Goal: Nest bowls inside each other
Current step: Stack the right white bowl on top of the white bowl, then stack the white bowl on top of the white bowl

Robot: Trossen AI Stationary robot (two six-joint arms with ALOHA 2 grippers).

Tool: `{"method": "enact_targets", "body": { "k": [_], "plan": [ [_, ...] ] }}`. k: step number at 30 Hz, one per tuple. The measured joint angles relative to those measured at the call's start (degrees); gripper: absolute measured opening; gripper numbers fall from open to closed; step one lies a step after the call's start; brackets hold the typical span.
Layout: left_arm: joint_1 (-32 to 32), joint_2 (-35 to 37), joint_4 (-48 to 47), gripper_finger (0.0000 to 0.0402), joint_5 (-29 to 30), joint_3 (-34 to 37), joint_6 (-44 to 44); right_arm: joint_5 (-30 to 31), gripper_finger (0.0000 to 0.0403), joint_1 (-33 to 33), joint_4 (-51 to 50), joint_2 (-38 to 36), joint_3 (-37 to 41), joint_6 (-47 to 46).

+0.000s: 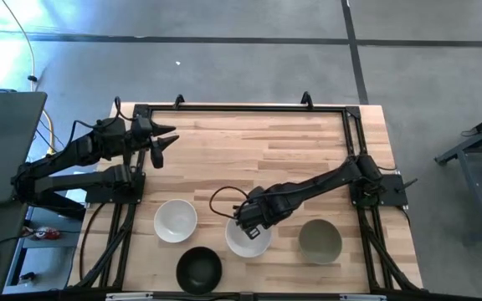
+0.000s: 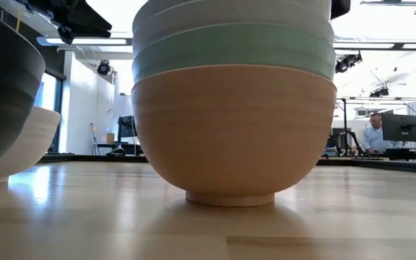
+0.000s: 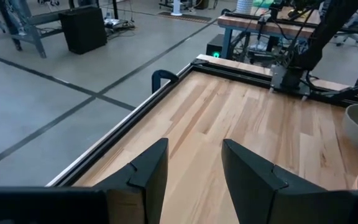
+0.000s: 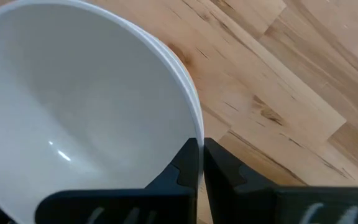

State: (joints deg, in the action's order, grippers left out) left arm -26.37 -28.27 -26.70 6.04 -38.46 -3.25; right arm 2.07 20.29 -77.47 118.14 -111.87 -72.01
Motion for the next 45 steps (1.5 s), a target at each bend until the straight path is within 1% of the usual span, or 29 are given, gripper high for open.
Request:
{"method": "enact_targets", "body": {
  "k": [6, 9, 12, 15, 23, 26, 28, 32, 35, 38, 39, 41, 45],
  "plan": [
    [0.0, 0.0, 0.0, 0.0141, -0.18, 0.0, 0.36, -0.12, 0.0, 0.0, 0.2, 1.26, 0.0, 0.29],
    [0.0, 0.0, 0.0, 0.0141, -0.17, 0.0, 0.46, 0.74, 0.0, 0.0, 0.2, 1.26, 0.0, -0.59],
    [0.0, 0.0, 0.0, 0.0141, -0.17, 0.0, 0.46, 0.8, 0.0008, 0.0, 0.17, 1.26, 0.0, -1.08],
    [0.0, 0.0, 0.0, 0.0141, -0.62, 0.0, 0.45, 0.51, 0.0034, 0.0, 0.43, 1.26, 0.0, -1.09],
    [0.0, 0.0, -0.02, 0.0141, -1.16, 0.0, -0.11, 3.11, 0.0138, 0.0, -1.0, 1.32, -2.6, -1.09],
    [0.0, 0.0, -1.06, 0.0141, -3.66, 0.0, -0.61, 3.66, 0.0164, 0.0, -3.12, 1.32, -4.54, -1.09],
    [-0.02, -0.11, -4.23, 0.0141, -6.29, 0.0, -0.63, 4.57, 0.0173, 0.05, -5.49, 1.32, -6.56, -1.09],
    [0.07, -1.4, -13.76, 0.0141, -11.03, 0.02, -0.65, 8.8, 0.0178, 0.86, -9.99, 1.32, -12.33, -1.01],
    [1.01, -2.52, -14.71, 0.0141, -13.63, -0.69, -0.75, 13.61, 0.0176, 1.49, -12.04, 1.28, -17.61, 0.49],
    [1.89, -4.01, -15.91, 0.0141, -14.25, -1.82, -0.09, 19.74, 0.0172, 2.1, -12.43, 1.28, -22.77, 3.24],
    [2.23, -4.5, -16.96, 0.0141, -14.33, -1.88, -0.02, 22.04, 0.017, 2.33, -11.88, 0.98, -23.28, 4.35],
    [2.89, -5.53, -17.79, 0.0141, -14.66, -1.88, 0.19, 24.89, 0.017, 2.61, -8.8, -1.44, -20.88, 6.22],
    [4.77, -7.47, -19.82, 0.0141, -18.39, -2.09, 0.64, 29.01, 0.017, 2.89, -9.48, -3.87, -19.65, 6.52]
  ]
}}
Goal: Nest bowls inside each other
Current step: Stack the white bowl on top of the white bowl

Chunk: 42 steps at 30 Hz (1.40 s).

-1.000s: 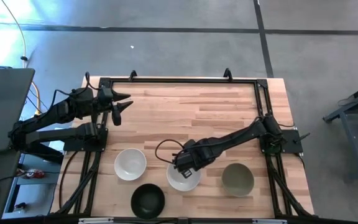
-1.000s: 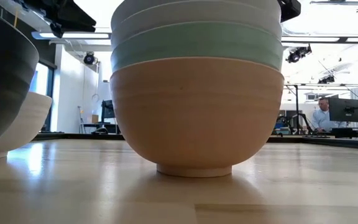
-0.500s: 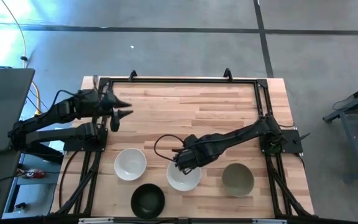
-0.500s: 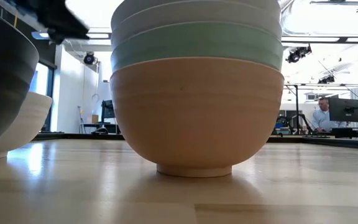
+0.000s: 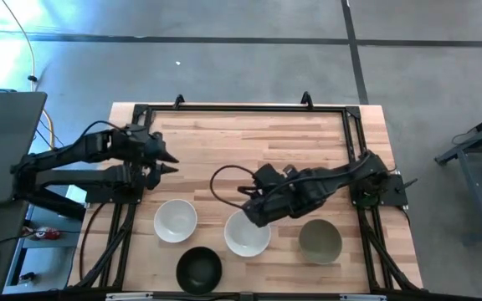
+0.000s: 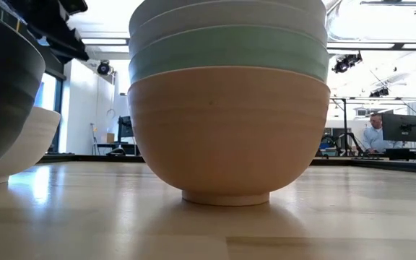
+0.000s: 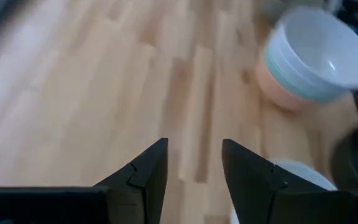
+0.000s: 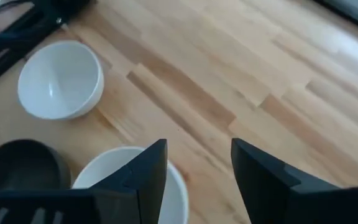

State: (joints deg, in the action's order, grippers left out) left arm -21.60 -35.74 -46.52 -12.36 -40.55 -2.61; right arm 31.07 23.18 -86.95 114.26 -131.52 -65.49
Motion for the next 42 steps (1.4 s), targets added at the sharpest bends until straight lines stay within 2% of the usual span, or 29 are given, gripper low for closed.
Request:
{"method": "enact_targets", "body": {
  "k": [4, 12, 24, 34, 42],
  "plan": [
    [2.78, -2.43, -2.39, 0.0141, -2.61, -1.17, 1.35, 2.4, 0.017, 0.61, -0.97, -1.14, -0.02, 1.74],
    [8.26, -7.57, -14.66, 0.0141, -1.97, -2.04, 4.33, 6.27, 0.017, 0.72, -1.12, -3.42, -0.07, 6.66],
    [15.7, -16.44, -13.81, 0.0141, 1.23, -2.09, 1.26, 17.12, 0.017, 1.59, 1.57, -8.49, -0.07, 14.49],
    [20.43, -24.83, -9.47, 0.014, 1.43, -2.11, -0.23, 23.93, 0.0169, 3.83, 0.75, -12.81, -0.07, 15.64],
    [22.07, -30.26, -8.13, 0.014, 4.56, -2.11, -2.84, 28.89, 0.0169, 6.06, -0.64, -15.95, -0.07, 15.71]
  ]
}}
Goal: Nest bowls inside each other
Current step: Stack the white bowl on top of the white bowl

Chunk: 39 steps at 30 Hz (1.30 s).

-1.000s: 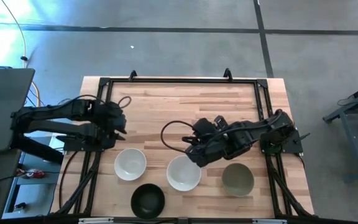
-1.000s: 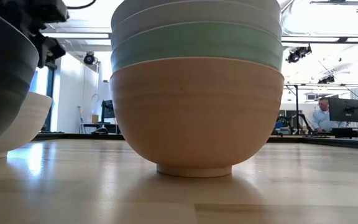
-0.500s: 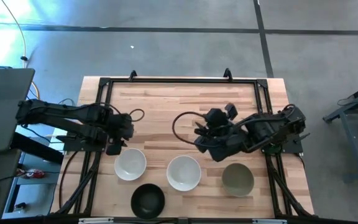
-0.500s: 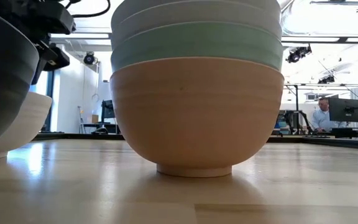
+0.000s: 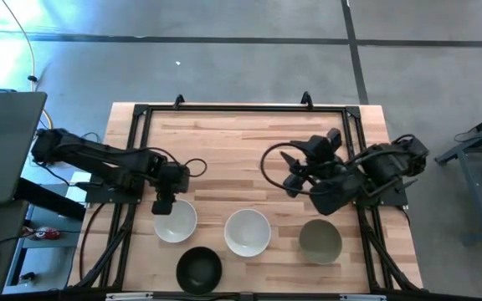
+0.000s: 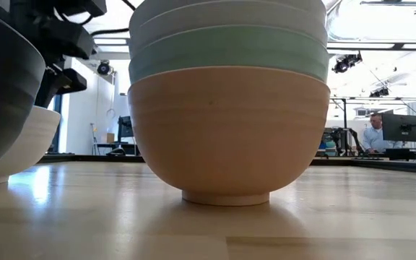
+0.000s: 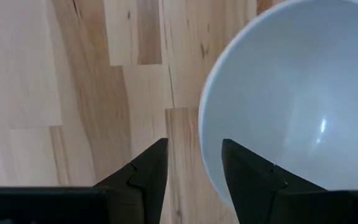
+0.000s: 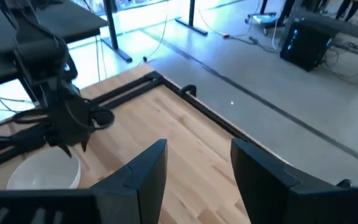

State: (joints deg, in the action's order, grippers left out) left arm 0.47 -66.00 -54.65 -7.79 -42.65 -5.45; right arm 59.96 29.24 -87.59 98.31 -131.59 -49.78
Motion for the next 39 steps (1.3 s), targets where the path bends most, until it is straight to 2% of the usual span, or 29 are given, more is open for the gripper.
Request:
{"method": "enact_targets", "body": {
  "k": [12, 17, 27, 39],
  "plan": [
    [0.02, -4.2, 4.4, 0.0136, -0.46, 0.02, -1.88, 4.81, 0.0169, 3.5, -0.07, -4.11, 0.0, 2.53],
    [0.02, -5.11, 4.85, 0.0105, -1.01, 0.02, -2.01, 7.19, 0.0169, 4.73, -0.09, -5.47, 0.0, 3.78],
    [0.02, -5.55, 4.79, 0.0012, -0.99, 0.02, -1.93, 8.99, 0.0154, 5.8, -1.87, -6.61, 0.0, 3.78],
    [-0.11, -5.55, 3.02, 0.0002, -1.58, -0.11, -2.95, 8.12, 0.0106, 5.8, -2.44, -6.61, 0.02, 4.84]
  ]
}}
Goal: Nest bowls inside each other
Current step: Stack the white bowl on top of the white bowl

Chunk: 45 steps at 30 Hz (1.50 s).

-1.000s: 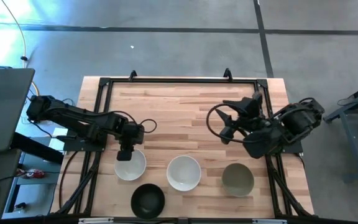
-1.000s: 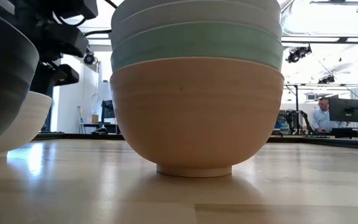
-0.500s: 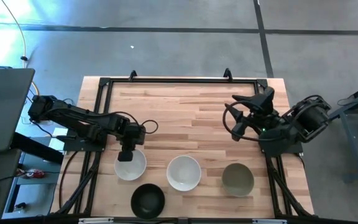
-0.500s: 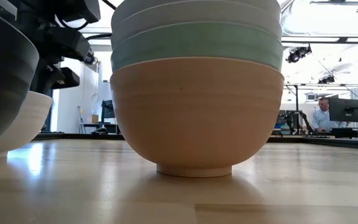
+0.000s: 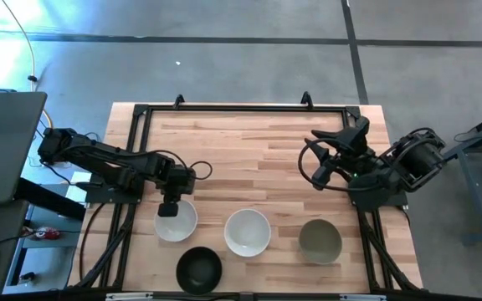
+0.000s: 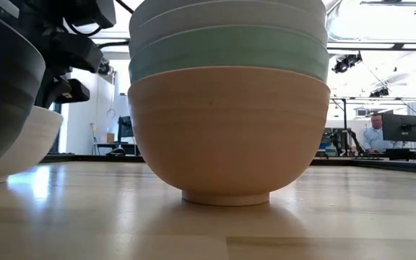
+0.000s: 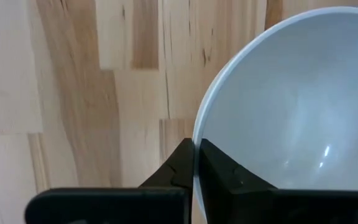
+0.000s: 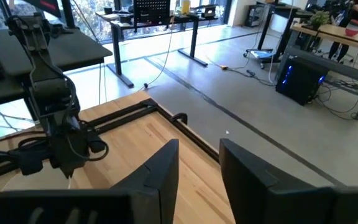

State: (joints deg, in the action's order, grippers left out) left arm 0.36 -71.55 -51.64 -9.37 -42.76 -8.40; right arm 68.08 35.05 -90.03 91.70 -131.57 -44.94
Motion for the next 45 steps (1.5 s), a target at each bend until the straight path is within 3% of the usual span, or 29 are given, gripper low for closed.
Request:
{"method": "enact_targets", "body": {
  "k": [6, 15, 28, 45],
  "plan": [
    [-0.07, 0.0, -6.86, 0.0001, 0.59, -5.93, 0.45, -0.4, 0.0101, 0.0, 0.0, 0.0, 0.01, 0.43],
    [-2.76, -2.68, -14.14, 0.0, 1.48, -22.63, 0.25, -2.61, 0.0101, 0.0, 0.01, 0.0, 0.02, 0.89],
    [-2.07, -20.03, -18.84, 0.0, 2.19, -48.53, 5.98, -4.15, 0.0101, 4.2, 0.02, -0.83, 0.02, 3.48],
    [-0.94, -36.7, -21.88, 0.0, -0.54, -69.89, 8.13, -3.24, 0.0101, 9.46, 0.01, -3.3, 0.02, 4.49]
  ]
}}
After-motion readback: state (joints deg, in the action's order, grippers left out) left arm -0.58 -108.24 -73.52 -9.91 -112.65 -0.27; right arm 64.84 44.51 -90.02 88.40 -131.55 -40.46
